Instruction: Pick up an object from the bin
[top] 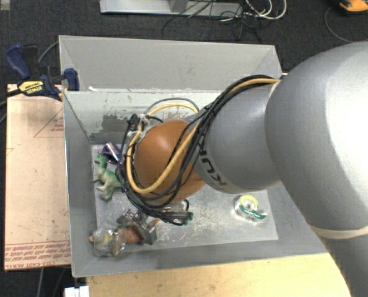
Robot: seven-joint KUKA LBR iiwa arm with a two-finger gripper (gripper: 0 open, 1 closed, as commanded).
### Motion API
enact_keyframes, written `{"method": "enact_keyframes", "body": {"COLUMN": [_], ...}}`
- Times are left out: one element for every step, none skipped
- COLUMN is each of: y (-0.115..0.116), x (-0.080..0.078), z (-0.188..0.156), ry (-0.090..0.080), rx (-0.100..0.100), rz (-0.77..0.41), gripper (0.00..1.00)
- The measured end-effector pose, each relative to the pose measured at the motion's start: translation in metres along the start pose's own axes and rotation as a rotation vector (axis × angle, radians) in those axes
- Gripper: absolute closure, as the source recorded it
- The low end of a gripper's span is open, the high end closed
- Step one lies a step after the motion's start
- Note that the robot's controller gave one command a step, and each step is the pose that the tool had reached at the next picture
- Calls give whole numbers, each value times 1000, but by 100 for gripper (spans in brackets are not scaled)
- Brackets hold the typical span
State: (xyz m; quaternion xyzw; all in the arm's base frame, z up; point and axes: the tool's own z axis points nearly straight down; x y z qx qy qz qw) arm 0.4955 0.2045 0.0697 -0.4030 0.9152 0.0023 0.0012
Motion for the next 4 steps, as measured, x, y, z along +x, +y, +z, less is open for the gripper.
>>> {"method": "enact_keyframes", "body": {"y": [0, 0, -5, -25], "x": [0, 8, 10, 23], "z": [0, 0, -86, -40], "ry": [0, -5, 3, -10], "rx": [0, 0, -3, 2], "rz": [0, 32, 4, -8], "gripper": [100, 100, 100, 100]}}
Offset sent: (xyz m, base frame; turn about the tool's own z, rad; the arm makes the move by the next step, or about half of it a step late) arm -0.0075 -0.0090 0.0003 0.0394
